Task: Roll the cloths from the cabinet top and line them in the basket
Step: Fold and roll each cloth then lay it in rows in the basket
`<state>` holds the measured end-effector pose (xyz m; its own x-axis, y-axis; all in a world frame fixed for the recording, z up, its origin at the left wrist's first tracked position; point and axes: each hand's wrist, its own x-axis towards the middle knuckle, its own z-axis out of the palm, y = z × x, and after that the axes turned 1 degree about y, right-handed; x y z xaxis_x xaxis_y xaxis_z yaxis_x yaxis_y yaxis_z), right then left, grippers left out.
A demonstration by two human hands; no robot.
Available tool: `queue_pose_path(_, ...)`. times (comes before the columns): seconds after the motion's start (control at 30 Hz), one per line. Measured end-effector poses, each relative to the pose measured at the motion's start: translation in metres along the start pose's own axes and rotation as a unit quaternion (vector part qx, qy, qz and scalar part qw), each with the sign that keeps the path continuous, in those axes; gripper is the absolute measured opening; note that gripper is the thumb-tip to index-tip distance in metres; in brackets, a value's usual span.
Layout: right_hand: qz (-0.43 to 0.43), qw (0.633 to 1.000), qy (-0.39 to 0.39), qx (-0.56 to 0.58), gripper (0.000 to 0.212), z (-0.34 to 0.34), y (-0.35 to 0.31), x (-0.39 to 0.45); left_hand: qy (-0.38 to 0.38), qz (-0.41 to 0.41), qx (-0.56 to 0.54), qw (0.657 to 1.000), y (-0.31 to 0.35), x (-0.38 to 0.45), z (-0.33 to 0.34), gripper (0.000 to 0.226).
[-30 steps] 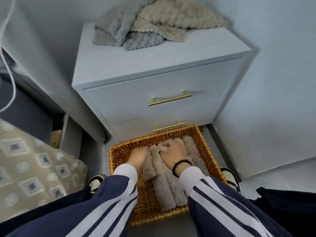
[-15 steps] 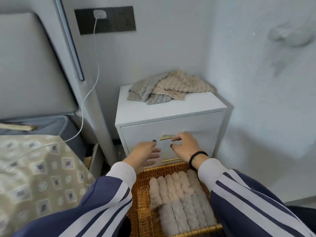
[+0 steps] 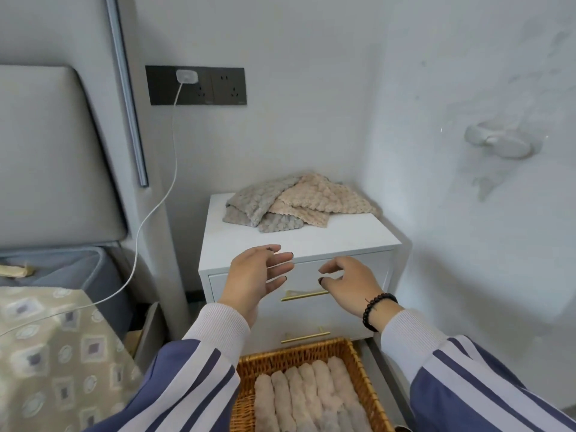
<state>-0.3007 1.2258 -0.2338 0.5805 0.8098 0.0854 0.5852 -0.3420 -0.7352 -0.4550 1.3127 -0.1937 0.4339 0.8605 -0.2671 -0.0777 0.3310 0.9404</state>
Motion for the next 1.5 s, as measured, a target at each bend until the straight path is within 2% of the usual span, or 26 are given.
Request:
queue_pose_path(0.13,0.009,0.998,0.028,0.047,0.011,0.014,-0.006,0.026,-0.012,0.002,-0.036,0.999,0.016,0.014,-0.001,0.024)
queue_pose_path(0.3,0.01,0.993,0.045,0.108,0.015,0.039,-0.03,0.072,-0.017,-0.034,-0.12,0.992,0.035,0.028,-0.025,0.02)
queue_pose_path(0.43,0.04,0.978,0.0,0.205,0.02,0.057,-0.063,0.123,-0.027,-0.054,-0.142,0.988,0.045,0.036,-0.041,0.02)
queue_pose_path(0.57,0.116,0.945,-0.034,0.304,0.021,0.08,-0.092,0.167,-0.02,-0.065,-0.137,0.988,0.049,0.038,-0.053,0.021)
queue_pose_path(0.63,0.154,0.936,-0.055,0.311,0.019,0.09,-0.1,0.181,-0.021,-0.059,-0.134,0.989,0.053,0.039,-0.059,0.021)
queue_pose_path(0.73,0.175,0.943,-0.089,0.269,0.015,0.1,-0.109,0.191,-0.012,-0.047,-0.123,0.991,0.059,0.04,-0.069,0.02)
queue_pose_path(0.83,0.17,0.953,-0.06,0.245,0.008,0.104,-0.116,0.188,-0.005,-0.04,-0.117,0.992,0.06,0.041,-0.078,0.019)
queue_pose_path(0.97,0.11,0.956,0.007,0.273,0.03,0.09,-0.126,0.176,-0.006,-0.039,-0.123,0.992,0.06,0.04,-0.083,0.019)
queue_pose_path(1.07,0.037,0.946,0.029,0.32,0.028,0.061,-0.14,0.149,-0.016,-0.038,-0.12,0.992,0.06,0.038,-0.081,0.02)
queue_pose_path(1.23,-0.024,0.925,0.058,0.375,0.018,0.023,-0.142,0.09,-0.024,-0.037,-0.112,0.993,0.057,0.031,-0.076,0.016)
queue_pose_path(1.37,-0.016,0.913,0.088,0.398,0.021,0.003,-0.121,0.042,-0.02,-0.065,-0.057,0.996,0.045,0.025,-0.063,0.012)
queue_pose_path(1.5,0.073,0.886,0.055,0.455,0.027,0.006,-0.086,0.003,-0.05,-0.127,0.002,0.991,0.027,0.011,-0.039,0.022)
